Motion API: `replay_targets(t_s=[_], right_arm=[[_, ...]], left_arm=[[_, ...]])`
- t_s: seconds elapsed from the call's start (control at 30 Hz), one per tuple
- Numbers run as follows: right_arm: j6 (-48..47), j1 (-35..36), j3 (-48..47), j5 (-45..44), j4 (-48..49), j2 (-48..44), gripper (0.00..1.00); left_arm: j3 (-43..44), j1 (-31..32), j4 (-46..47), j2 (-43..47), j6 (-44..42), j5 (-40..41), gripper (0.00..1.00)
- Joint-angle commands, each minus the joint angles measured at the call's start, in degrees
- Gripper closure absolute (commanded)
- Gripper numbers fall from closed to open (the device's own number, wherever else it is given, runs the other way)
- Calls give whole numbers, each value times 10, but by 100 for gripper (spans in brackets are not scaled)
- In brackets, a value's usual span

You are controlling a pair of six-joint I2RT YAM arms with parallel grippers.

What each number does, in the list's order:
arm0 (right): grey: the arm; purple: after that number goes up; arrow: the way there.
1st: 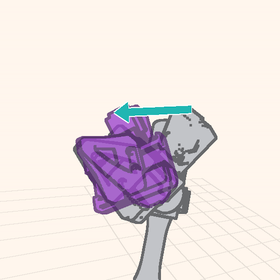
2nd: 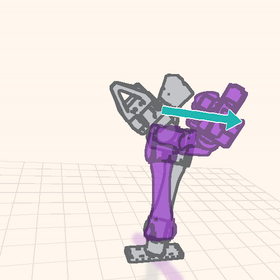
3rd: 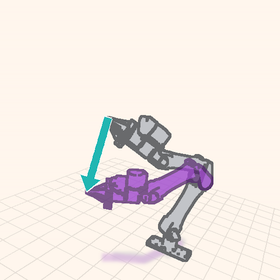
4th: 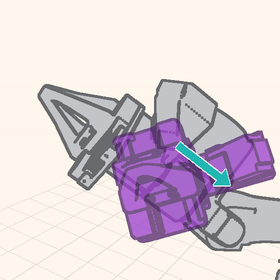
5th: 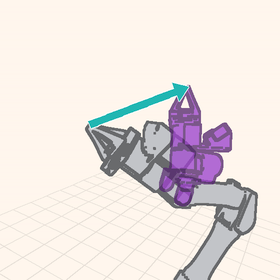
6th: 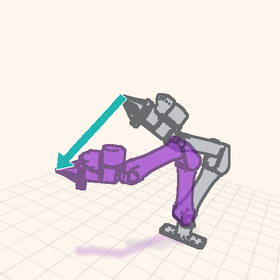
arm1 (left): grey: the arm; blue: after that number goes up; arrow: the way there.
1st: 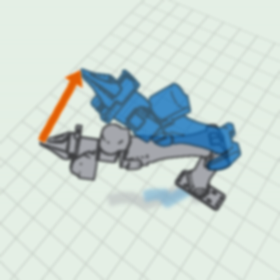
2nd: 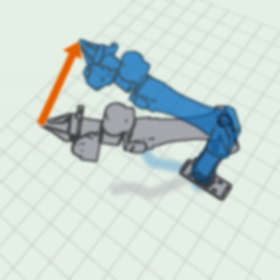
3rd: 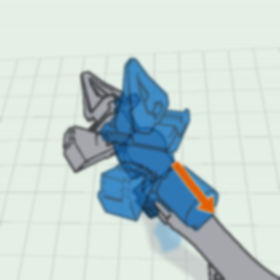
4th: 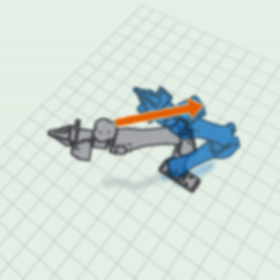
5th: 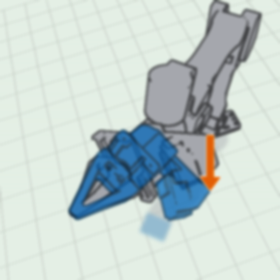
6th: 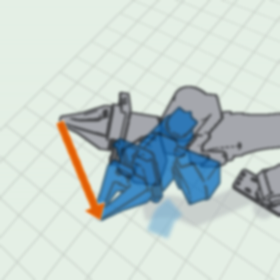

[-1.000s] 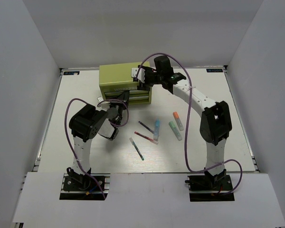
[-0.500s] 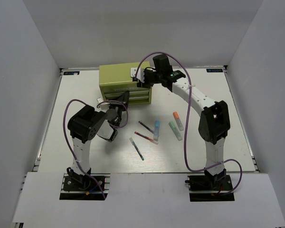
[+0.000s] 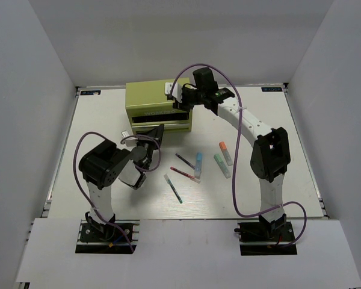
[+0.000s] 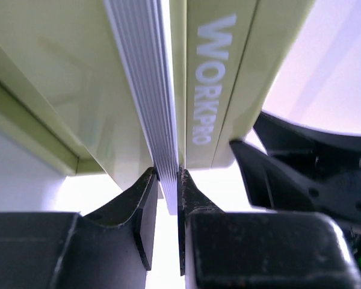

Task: Sort the stationery into containers
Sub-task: Open the drawer in the storage box.

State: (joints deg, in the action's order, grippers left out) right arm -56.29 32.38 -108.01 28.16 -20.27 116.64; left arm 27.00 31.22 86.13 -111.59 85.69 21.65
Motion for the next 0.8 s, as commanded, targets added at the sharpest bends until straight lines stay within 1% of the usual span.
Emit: replay_targets(t_s=[0.0, 0.17, 0.33, 0.4, 0.43, 0.47, 0.5, 0.53, 0.57, 0.6, 0.63, 0.67, 0.77], right_arm=[[20, -7, -16, -43, -7, 33, 51], [28, -10, -18, -44, -5, 36, 51], [31, -10, -16, -46, -2, 37, 51], [35, -10, -16, -47, -2, 38, 48], [32, -10, -16, -44, -2, 38, 44], [33, -10, -15, -44, -1, 38, 33], [33, -10, -12, -43, -1, 32, 29], [31, -11, -10, -39, 0, 28, 26], [32, -11, -6, -36, 2, 23, 22], [32, -11, 2, -33, 3, 16, 22], [32, -12, 7, -30, 8, 12, 21], [31, -12, 12, -29, 8, 4, 21], [35, -13, 27, -22, 9, -18, 19]], left_arm=[[-60, 14, 177, 19, -34, 0, 100], [-95, 34, 164, 54, -39, 0, 100], [-88, 52, 145, 73, -46, 0, 100], [-83, 53, 132, 74, -46, -6, 100], [-78, 53, 132, 74, -46, -6, 88], [-78, 47, 132, 60, -46, -6, 78], [-78, 47, 148, 59, -46, -6, 68], [-78, 42, 148, 52, -46, -6, 33], [-72, 42, 155, 52, -46, -12, 20], [-72, 42, 155, 52, -46, -12, 11], [-72, 42, 149, 52, -46, -19, 3], [-72, 42, 140, 61, -46, -27, 1], [-78, 42, 106, 89, -46, -46, 1]])
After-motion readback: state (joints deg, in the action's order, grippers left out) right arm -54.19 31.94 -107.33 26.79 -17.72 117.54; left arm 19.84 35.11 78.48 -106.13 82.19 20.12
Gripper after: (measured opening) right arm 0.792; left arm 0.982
